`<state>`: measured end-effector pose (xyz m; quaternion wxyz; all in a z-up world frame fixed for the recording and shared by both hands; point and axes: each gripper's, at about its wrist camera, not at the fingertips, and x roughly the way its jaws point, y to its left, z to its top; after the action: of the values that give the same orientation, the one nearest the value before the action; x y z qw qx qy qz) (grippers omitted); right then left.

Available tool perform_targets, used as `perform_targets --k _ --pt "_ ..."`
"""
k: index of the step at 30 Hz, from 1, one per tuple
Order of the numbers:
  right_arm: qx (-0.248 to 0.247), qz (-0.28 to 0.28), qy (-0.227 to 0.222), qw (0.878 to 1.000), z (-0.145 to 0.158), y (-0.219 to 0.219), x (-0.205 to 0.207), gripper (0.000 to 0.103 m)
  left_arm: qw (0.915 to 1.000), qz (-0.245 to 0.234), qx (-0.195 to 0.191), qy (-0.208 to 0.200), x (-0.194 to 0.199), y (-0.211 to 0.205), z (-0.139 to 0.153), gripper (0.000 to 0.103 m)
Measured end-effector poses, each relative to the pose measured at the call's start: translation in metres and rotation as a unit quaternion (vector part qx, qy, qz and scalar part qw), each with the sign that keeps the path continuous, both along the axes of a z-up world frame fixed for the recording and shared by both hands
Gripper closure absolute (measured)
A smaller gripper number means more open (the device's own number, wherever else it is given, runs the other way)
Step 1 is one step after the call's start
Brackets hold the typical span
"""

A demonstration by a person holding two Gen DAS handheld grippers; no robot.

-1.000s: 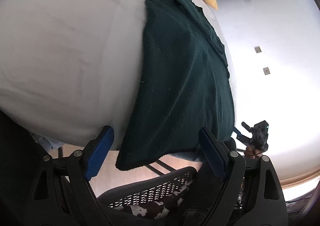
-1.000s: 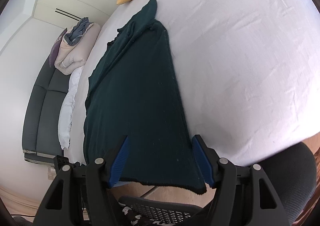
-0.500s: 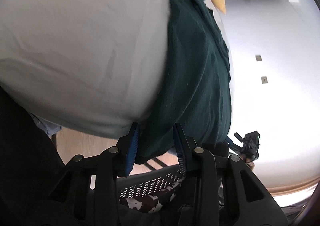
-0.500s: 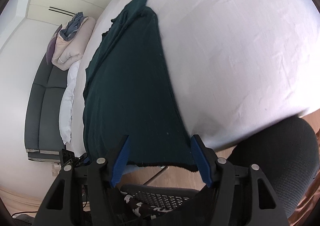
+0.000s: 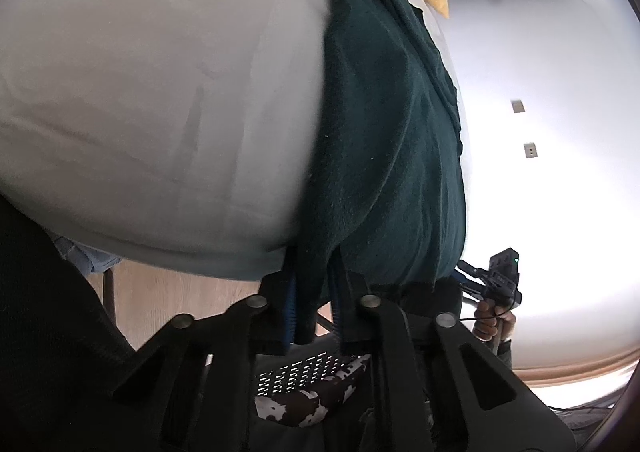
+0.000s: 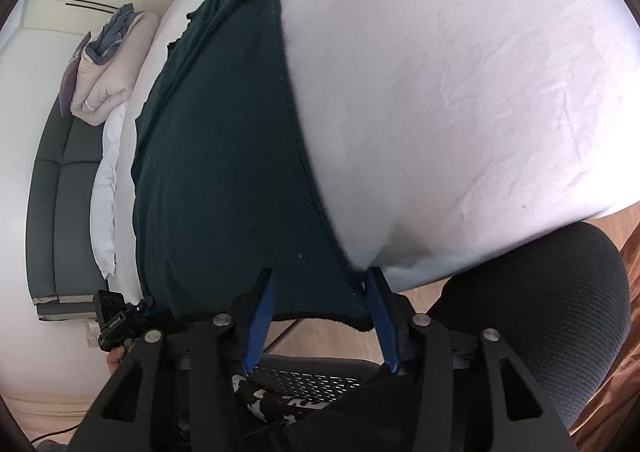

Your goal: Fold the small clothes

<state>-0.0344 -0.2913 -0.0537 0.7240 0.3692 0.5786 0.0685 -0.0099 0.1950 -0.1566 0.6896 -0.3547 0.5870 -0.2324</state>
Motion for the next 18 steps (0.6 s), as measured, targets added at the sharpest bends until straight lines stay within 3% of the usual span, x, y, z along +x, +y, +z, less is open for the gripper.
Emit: perform_targets --k 4,6,10,18 --pt "0.010 0.007 0.004 1.000 -0.006 0.000 0.002 0.061 1.0000 -0.003 0.001 -0.005 -0.001 -0.001 0.002 0.095" --pt "0.010 0.010 0.002 1.000 -0.006 -0.001 0.000 0.068 1.0000 -0.003 -0.001 -0.006 -0.002 -0.001 0.002 0.096" --pt "0.018 0.017 -0.006 1.000 -0.005 0.000 -0.008 0.093 0.9999 -0.005 -0.003 -0.009 -0.005 0.000 0.004 0.097" --pt "0.035 0.020 -0.087 0.995 0.025 -0.002 -0.018 0.095 0.9989 0.014 -0.033 -0.031 -0.008 0.008 0.016 0.098"
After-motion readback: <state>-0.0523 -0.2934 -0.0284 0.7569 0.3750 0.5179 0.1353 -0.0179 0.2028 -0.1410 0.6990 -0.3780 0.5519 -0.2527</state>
